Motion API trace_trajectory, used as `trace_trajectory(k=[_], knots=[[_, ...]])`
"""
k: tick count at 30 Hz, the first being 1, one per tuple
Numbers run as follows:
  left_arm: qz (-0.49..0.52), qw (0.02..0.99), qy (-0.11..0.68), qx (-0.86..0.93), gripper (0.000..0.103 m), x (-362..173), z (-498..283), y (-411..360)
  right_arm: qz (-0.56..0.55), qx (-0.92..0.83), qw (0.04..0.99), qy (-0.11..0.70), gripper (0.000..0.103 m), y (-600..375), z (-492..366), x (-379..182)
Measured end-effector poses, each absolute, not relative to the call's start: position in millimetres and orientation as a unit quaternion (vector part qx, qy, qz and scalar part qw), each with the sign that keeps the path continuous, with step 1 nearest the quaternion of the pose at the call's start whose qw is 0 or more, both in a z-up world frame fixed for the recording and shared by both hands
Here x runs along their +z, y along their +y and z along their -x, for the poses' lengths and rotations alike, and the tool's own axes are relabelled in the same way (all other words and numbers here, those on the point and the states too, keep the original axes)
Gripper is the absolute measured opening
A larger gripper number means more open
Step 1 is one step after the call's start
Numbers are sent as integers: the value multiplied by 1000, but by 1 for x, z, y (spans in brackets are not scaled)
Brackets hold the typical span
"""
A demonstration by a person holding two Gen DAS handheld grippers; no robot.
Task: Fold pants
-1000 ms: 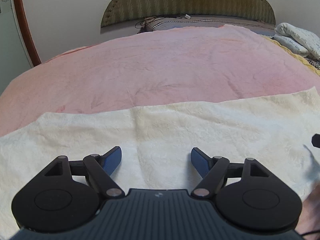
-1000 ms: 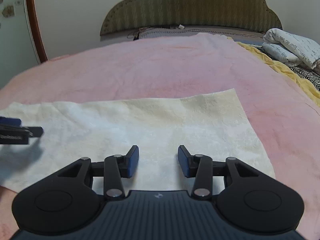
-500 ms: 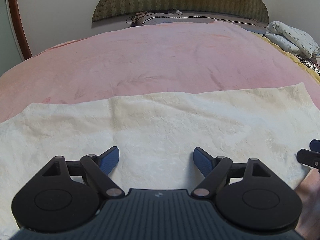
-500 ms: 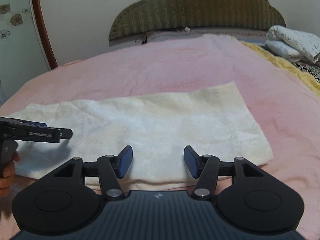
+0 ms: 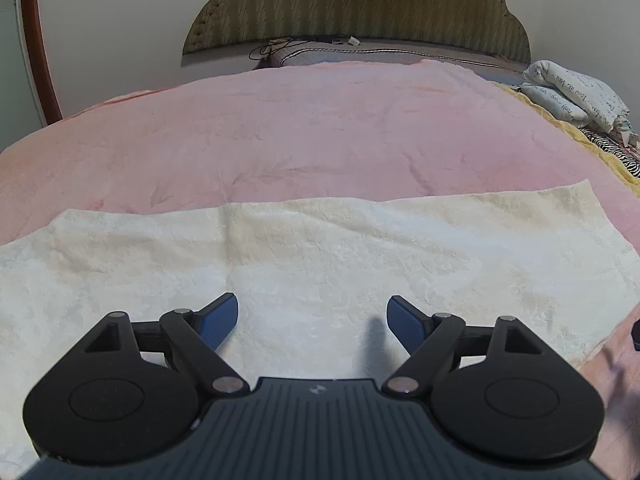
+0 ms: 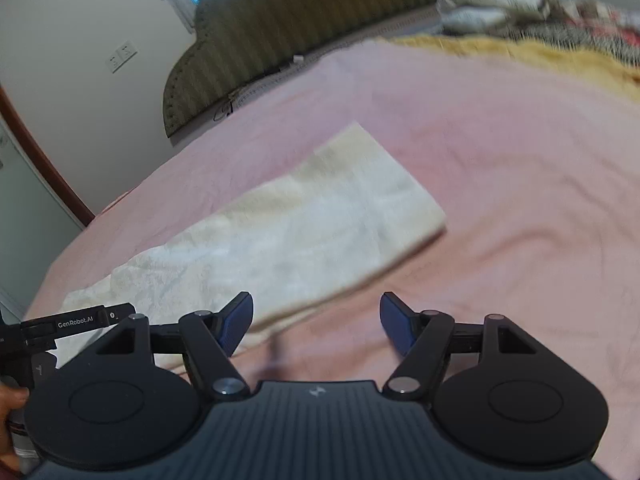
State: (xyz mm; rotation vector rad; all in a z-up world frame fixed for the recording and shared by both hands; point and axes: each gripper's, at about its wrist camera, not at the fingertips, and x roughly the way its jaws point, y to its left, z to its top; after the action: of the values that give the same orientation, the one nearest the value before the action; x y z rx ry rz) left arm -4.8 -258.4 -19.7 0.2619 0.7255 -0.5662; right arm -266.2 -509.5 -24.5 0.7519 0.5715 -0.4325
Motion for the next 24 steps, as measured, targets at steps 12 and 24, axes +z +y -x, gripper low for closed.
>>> trace_trajectory(k=[12,24], knots=[[-104,880,368,-282,85,-13,-4,-249,-498,-216,830,128,69,-561,252,-61],[184,729,518,-408,88,-18,-58,-236,-208,-257,916,229,11,-511,190,4]])
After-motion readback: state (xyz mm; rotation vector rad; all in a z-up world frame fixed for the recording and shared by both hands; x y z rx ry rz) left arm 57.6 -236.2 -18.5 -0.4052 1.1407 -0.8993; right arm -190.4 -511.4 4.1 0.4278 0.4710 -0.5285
